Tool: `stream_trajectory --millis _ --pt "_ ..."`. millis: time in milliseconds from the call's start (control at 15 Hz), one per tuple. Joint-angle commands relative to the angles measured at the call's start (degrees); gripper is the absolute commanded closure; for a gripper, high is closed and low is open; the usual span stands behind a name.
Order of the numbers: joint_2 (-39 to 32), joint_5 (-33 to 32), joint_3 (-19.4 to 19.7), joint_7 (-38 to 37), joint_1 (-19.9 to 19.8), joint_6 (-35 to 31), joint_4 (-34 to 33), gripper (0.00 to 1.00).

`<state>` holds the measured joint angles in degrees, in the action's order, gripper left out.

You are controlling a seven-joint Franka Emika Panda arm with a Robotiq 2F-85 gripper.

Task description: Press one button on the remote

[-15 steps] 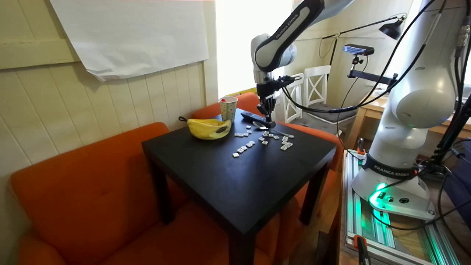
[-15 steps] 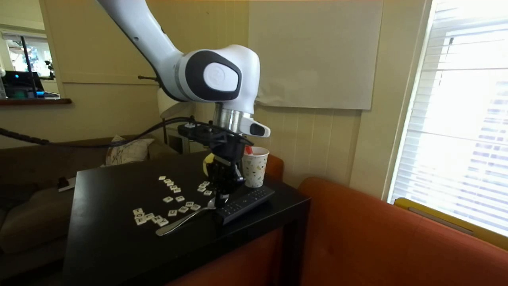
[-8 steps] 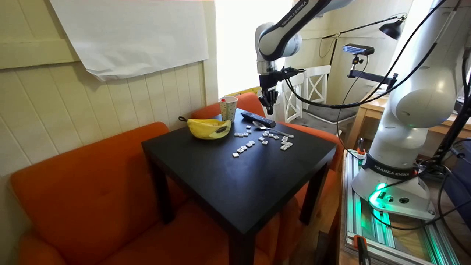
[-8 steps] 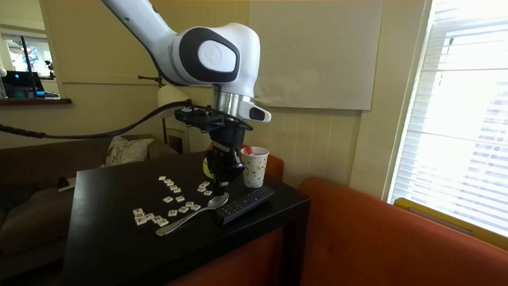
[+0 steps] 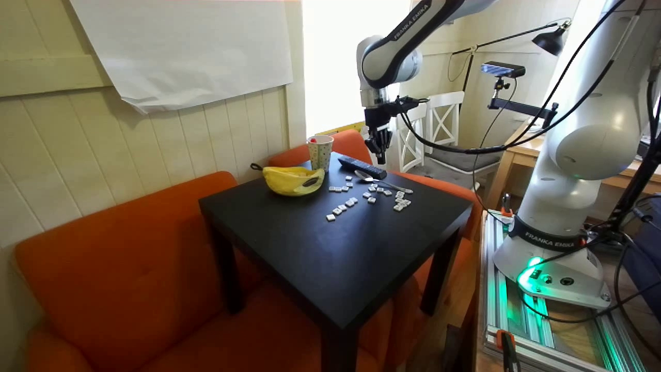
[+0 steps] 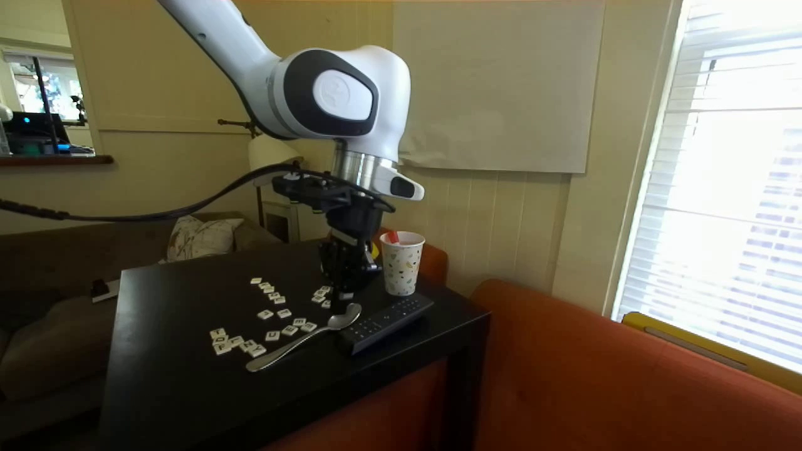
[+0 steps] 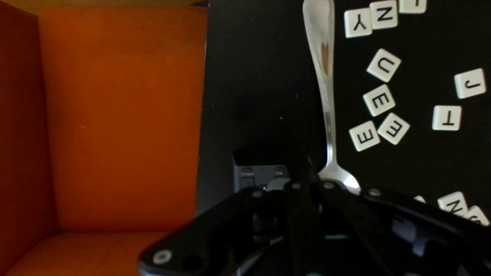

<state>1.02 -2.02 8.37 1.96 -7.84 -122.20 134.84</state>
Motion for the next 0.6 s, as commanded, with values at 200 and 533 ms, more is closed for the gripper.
stream_trajectory --millis 200,533 --pt "-3.1 -0.4 -0.2 -0.4 -0.1 -3.3 -0.4 1.0" --pt "-5.6 -0.6 -0.1 -0.9 -0.1 -5.5 -0.9 1.0"
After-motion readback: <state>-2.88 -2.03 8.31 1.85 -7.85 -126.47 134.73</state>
